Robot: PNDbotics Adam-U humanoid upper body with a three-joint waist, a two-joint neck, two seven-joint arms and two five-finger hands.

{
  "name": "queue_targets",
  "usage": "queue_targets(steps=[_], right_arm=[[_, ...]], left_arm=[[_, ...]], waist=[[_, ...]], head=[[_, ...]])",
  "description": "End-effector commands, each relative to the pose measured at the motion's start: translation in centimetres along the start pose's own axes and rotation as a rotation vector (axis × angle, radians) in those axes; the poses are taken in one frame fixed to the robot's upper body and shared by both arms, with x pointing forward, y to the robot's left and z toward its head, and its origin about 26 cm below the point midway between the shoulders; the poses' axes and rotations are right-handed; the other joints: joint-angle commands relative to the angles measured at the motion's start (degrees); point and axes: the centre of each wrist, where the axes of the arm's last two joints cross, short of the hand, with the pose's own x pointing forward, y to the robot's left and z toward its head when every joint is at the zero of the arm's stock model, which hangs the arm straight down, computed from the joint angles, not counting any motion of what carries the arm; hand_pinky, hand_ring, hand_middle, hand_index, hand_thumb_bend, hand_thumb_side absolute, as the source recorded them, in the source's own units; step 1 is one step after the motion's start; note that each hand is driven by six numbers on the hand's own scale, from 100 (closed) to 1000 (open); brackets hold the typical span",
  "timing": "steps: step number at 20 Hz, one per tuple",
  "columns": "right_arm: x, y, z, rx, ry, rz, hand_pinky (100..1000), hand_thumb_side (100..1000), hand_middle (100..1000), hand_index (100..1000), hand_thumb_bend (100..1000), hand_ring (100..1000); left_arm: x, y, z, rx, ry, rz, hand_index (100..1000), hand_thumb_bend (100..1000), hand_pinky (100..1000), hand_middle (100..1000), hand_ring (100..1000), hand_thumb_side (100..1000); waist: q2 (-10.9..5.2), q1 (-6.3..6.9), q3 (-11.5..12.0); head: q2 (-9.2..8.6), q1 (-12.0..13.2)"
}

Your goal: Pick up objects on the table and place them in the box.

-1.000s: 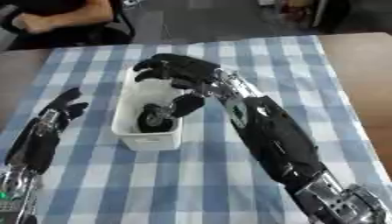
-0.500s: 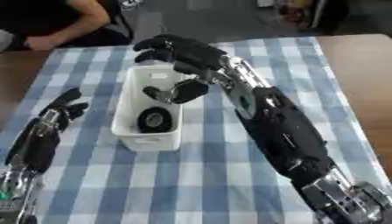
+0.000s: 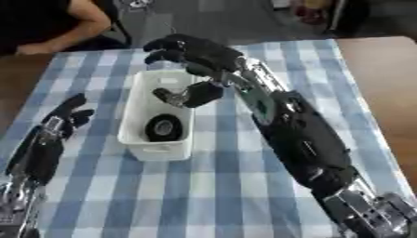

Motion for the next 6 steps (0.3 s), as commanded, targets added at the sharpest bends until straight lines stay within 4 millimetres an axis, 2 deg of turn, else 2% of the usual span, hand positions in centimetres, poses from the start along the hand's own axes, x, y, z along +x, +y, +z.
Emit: queue_targets(steps=[1,6], right_arm=[[-1.1,-1.7,2.4,-0.032,0.047,0.038,1000,763,914,887,267,921],[-2.1,-2.2,7.6,-0.037,0.142,0.052,1000,766,913,889,257,923]], left_arm=[[0.4,0.4,-0.1,0.014,-0.014,-0.013,902,100,912,1000,843,1000],[0.2,0.8,0.2,0.021,-0.001,-0.026,902,100,912,1000,843,1000]], waist=[[-0.97,-0.27,-0.4],[-1.10,-0.93,-1.3]], head=[[-0.44,1.3],[-0.20,2.5]])
